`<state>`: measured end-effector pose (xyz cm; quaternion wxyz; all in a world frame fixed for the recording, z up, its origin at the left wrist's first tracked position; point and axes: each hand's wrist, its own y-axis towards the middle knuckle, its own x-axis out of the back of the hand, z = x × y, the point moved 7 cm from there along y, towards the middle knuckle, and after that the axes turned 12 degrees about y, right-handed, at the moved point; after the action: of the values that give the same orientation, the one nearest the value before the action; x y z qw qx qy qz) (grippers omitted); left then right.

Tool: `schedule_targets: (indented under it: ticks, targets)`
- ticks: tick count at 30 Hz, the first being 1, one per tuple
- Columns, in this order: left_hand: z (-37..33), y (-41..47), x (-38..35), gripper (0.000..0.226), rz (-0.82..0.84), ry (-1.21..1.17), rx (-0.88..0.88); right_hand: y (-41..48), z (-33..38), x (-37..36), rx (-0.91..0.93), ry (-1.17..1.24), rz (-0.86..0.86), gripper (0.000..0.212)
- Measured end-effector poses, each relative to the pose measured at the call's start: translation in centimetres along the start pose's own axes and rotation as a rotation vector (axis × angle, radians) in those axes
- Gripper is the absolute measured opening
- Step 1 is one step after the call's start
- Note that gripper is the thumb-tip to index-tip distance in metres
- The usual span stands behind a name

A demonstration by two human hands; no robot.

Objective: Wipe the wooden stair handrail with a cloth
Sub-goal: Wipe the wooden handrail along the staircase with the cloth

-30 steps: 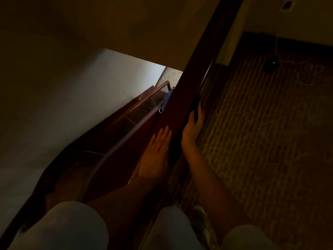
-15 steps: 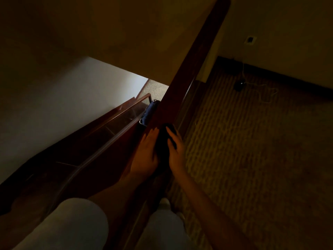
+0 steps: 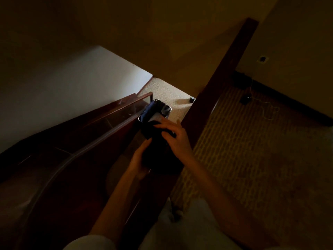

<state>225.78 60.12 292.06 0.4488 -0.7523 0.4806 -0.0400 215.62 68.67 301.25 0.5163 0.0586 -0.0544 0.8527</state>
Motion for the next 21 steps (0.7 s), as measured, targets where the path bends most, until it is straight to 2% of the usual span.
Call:
schedule_targets:
  ticks: [2,3,5,7,10,11,15,17,19,21]
  targets:
    - [1.1,0.3,1.9,0.037,-0.011,-0.08,0.031,-0.1,-1.6,-0.7,0.013,-0.125,0.073,0.027]
    - [1.5,0.3,2.9,0.035,-0.04,-0.086,0.04,-0.3,-2.4,-0.7,0.021,-0.185,0.051,0.023]
    - [1.5,1.0,4.5,0.025,-0.099,0.066,0.01,-0.8,-4.6,0.6,-0.051,-0.325,-0.103,0.022]
    - [1.3,2.0,5.3,0.017,-0.142,0.295,-0.034,-1.5,-6.0,1.6,-0.112,-0.449,-0.269,0.031]
    - [2.7,3.1,5.2,0.025,-0.051,0.391,-0.047,-2.0,-7.3,1.5,-0.189,-0.645,-0.394,0.043]
    - [3.2,3.2,5.2,0.032,-0.036,0.409,-0.047,-2.0,-7.7,1.4,-0.218,-0.701,-0.411,0.047]
    - [3.3,5.0,2.9,0.03,0.058,0.494,-0.167,-1.4,-8.6,1.1,-0.271,-0.904,-0.408,0.053]
    - [1.5,6.6,-0.3,0.037,0.165,0.551,-0.258,-1.2,-8.8,1.2,-0.28,-0.928,-0.409,0.052]
    - [-1.0,8.6,-3.8,0.052,0.257,0.62,-0.364,-1.0,-8.7,1.2,-0.282,-0.898,-0.392,0.051]
    - [-2.7,10.1,-6.6,0.05,0.309,0.628,-0.39,-0.9,-8.7,1.0,-0.274,-0.88,-0.38,0.05]
